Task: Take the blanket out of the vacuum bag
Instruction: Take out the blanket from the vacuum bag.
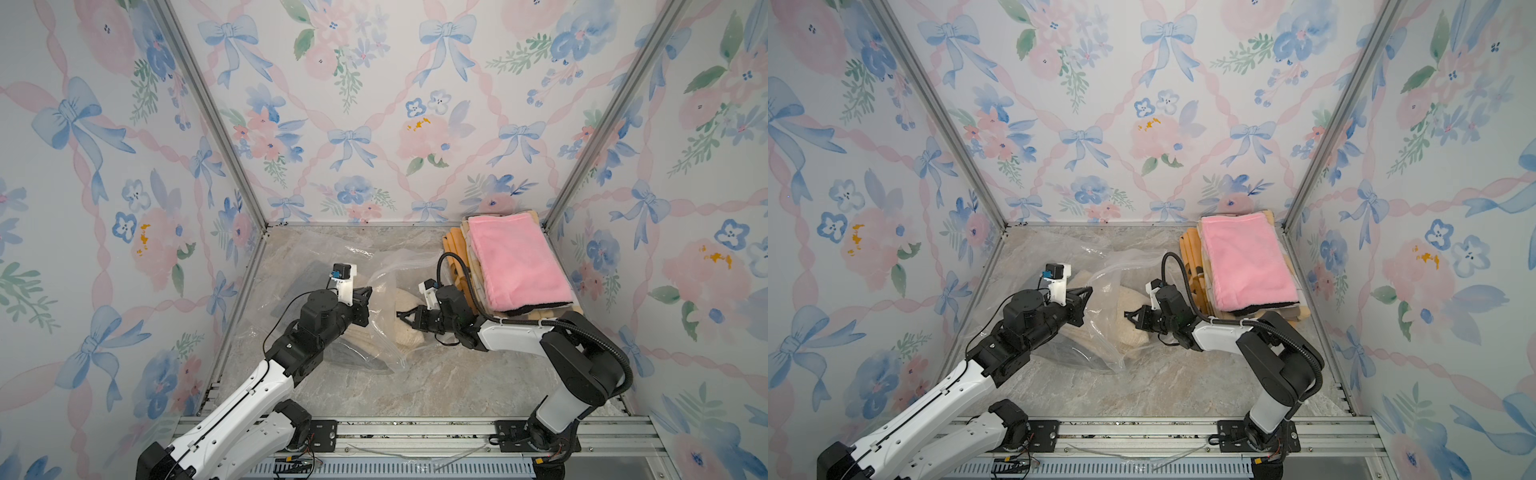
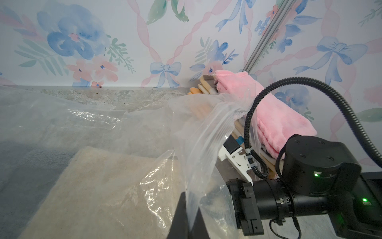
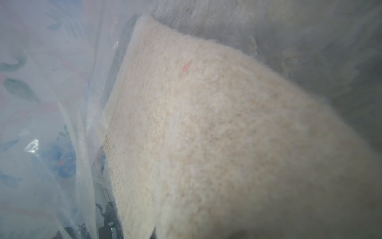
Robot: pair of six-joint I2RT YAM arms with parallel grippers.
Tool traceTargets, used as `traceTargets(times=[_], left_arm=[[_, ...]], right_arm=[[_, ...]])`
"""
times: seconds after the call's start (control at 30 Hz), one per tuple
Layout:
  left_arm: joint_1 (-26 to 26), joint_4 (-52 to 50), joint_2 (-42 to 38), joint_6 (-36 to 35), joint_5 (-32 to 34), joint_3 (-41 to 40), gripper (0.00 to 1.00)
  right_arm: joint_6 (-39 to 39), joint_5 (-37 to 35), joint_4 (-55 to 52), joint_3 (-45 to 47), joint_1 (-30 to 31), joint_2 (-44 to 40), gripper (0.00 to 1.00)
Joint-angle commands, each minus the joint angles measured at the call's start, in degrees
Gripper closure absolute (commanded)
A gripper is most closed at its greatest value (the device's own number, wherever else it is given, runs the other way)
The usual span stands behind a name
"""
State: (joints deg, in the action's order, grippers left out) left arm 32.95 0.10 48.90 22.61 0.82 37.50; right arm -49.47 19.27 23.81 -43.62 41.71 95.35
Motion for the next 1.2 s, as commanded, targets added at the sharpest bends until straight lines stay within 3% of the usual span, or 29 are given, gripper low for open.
traceTargets(times=[0.0, 0.4, 0.6, 1.0, 1.17], left_arm=[[-0.36, 0.78, -0.37, -0.73, 0.62, 0.32, 1.00], [-0.34, 1.64, -0.99, -1.25, 0.77, -0.84, 1.00], [-0.53, 0.67, -1.50, -1.98, 1.30, -0.79, 1.00], [-0.60, 0.99, -1.82, -1.96, 1.11, -0.60, 1.00], [-0.65, 1.22, -1.51, -1.92, 0.74, -0.59, 1.00]], right_arm=[[2.69, 1.97, -2.80, -2.53, -0.46, -5.74, 1.00], [7.53, 1.45, -22.34, -11.28, -0.51, -17.39, 1.00], [6.80, -0.63, -23.91, -12.68, -0.84, -22.54, 1.00], [7.46, -3.59, -28.18, -19.09, -1.20, -24.89, 1.00], [14.66, -12.06, -42.62, -25.96, -0.50, -25.63, 1.00]])
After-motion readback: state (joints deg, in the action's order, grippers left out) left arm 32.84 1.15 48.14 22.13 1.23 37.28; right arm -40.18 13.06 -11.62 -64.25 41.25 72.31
